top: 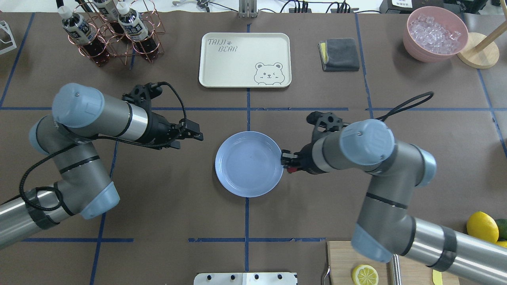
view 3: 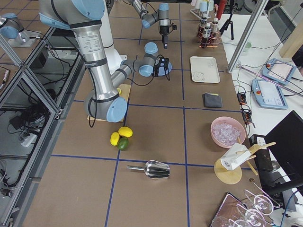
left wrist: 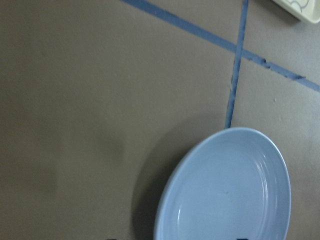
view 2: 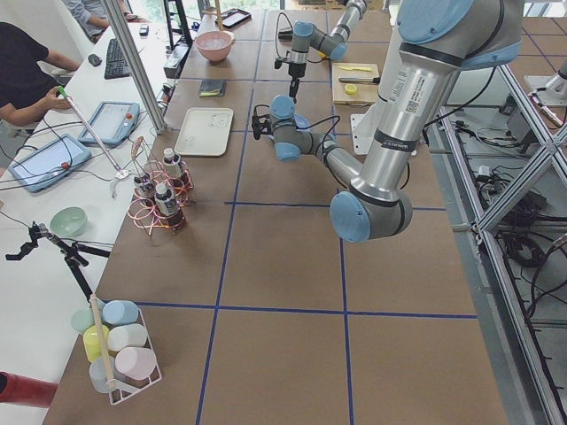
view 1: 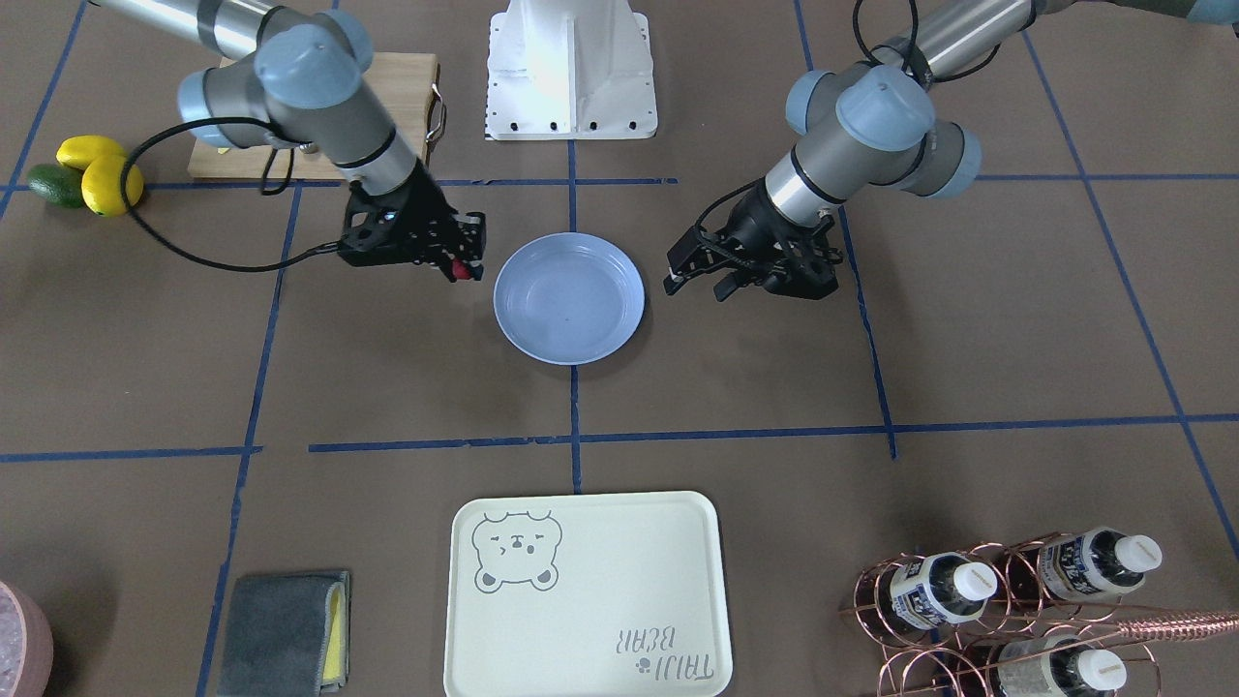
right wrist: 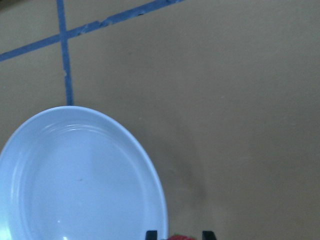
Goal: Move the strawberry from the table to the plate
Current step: 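Carry the strawberry over the plate with right gripper while left gripper withdraws, then lower the strawberry into the plate and open the right gripper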
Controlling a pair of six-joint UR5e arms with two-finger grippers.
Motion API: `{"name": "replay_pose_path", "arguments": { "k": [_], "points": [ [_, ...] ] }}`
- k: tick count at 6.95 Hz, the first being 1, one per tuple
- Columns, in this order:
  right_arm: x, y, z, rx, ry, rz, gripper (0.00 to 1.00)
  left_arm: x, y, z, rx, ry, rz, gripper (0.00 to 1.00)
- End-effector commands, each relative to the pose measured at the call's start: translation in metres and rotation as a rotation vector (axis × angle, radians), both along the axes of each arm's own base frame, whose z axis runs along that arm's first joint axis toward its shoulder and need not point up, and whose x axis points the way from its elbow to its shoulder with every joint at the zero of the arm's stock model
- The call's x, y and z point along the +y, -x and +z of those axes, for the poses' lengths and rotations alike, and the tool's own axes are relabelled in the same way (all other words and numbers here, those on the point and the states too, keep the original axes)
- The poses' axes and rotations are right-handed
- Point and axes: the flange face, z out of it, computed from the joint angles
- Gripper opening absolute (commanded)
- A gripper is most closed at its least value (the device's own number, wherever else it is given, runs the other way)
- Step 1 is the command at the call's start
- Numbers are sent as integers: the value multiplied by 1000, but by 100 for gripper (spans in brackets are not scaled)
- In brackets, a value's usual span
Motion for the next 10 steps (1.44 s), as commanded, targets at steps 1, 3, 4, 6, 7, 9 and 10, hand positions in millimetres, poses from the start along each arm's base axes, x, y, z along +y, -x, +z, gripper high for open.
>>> {"name": "replay_pose_path", "arguments": {
  "k": [1, 3, 4, 6, 7, 9, 10],
  "points": [
    [6, 63, -73, 17, 62, 54, 0, -21, 65, 37, -68, -117, -46, 84],
    [-4, 97, -78, 80, 84, 52, 0, -17, 117, 84, -162, -212, -43, 84],
    [-13, 96, -72, 96, 89, 63, 0, -19, 121, 90, -176, -225, -42, 84],
    [-35, 114, -71, 130, 94, 77, 0, -26, 130, 93, -191, -249, -54, 84],
    [-35, 116, -70, 136, 96, 75, 0, -25, 129, 92, -189, -252, -52, 84],
    [-41, 113, -65, 171, 91, 68, 0, -24, 129, 92, -188, -253, -53, 84],
    [-41, 113, -64, 174, 93, 68, 0, -24, 129, 91, -187, -254, -53, 84]
  ]
}}
